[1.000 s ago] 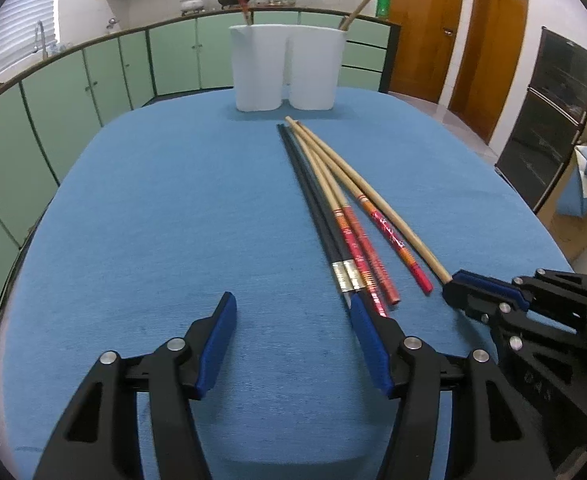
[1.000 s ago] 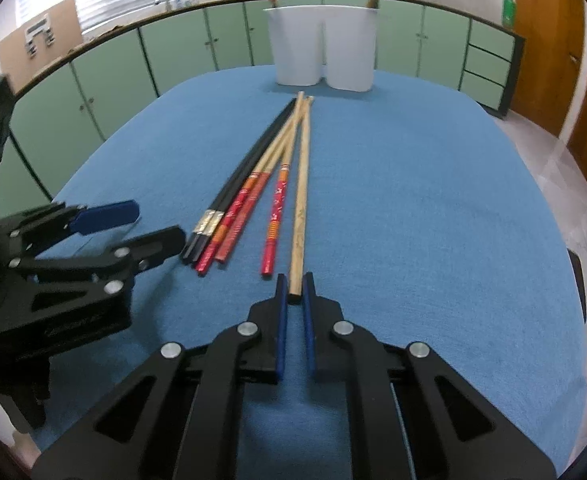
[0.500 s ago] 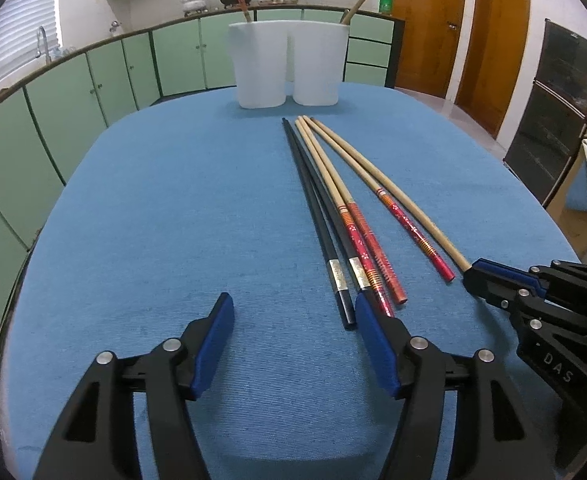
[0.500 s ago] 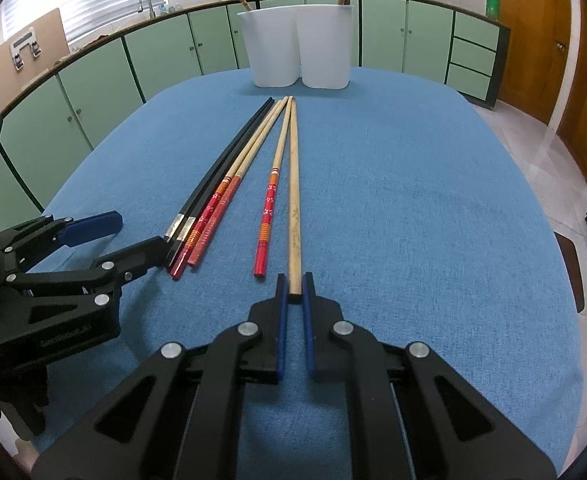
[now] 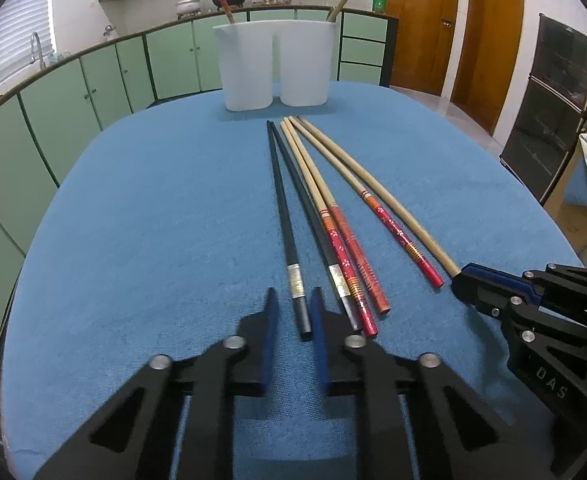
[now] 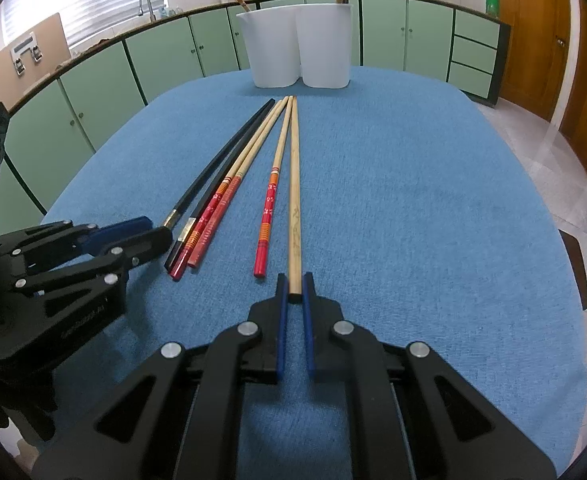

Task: Organize utensils
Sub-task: 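Grasp a wooden chopstick with the right tool while the left tool grasps a black chopstick, then carry both chopsticks to the white holder and release them inside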

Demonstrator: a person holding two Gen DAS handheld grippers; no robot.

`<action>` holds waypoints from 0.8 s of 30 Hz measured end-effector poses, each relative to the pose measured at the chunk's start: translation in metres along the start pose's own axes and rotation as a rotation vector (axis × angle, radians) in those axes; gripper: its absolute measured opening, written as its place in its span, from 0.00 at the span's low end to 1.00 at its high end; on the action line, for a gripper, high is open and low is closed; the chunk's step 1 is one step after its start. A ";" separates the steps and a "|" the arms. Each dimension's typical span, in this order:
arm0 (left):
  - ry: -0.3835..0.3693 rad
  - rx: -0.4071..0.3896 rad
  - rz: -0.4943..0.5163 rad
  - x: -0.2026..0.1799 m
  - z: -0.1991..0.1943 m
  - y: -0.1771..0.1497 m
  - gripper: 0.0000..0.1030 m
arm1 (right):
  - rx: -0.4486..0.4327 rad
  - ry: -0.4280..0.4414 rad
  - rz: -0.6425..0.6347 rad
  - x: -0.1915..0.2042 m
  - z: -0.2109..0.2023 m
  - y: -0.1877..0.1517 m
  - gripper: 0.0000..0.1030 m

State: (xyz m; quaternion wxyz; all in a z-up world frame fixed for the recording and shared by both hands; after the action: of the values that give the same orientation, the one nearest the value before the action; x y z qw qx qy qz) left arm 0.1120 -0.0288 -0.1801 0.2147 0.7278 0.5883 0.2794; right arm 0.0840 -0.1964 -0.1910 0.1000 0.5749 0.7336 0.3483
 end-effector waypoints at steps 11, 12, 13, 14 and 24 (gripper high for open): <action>-0.003 -0.058 -0.028 0.011 -0.020 0.006 0.07 | -0.080 0.003 0.000 -0.001 -0.025 0.010 0.06; -0.001 -0.074 -0.032 0.014 -0.026 0.009 0.07 | -0.095 0.000 -0.004 -0.002 -0.031 0.013 0.06; 0.002 -0.091 -0.037 0.017 -0.032 0.012 0.07 | -0.109 0.001 -0.004 -0.002 -0.037 0.017 0.06; 0.004 -0.104 -0.040 0.019 -0.037 0.014 0.07 | -0.119 0.003 -0.003 -0.003 -0.041 0.021 0.06; -0.008 -0.288 -0.081 0.042 -0.088 0.067 0.07 | -0.249 0.017 -0.049 -0.005 -0.093 0.079 0.06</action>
State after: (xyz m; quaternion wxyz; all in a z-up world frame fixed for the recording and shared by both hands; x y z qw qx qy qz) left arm 0.1095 -0.0038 -0.0642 0.3302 0.6663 0.5703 0.3490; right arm 0.0956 -0.2298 -0.0747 0.1731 0.5370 0.6993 0.4390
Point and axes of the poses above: each gripper's, at about its wrist camera, not at the fingertips, and z roughly the way its jaws point, x to its left, y to its top, the point moved 2 cm from there along z, roughly the way its jaws point, and after that the axes turned 12 degrees about y, right-handed, at the moved point
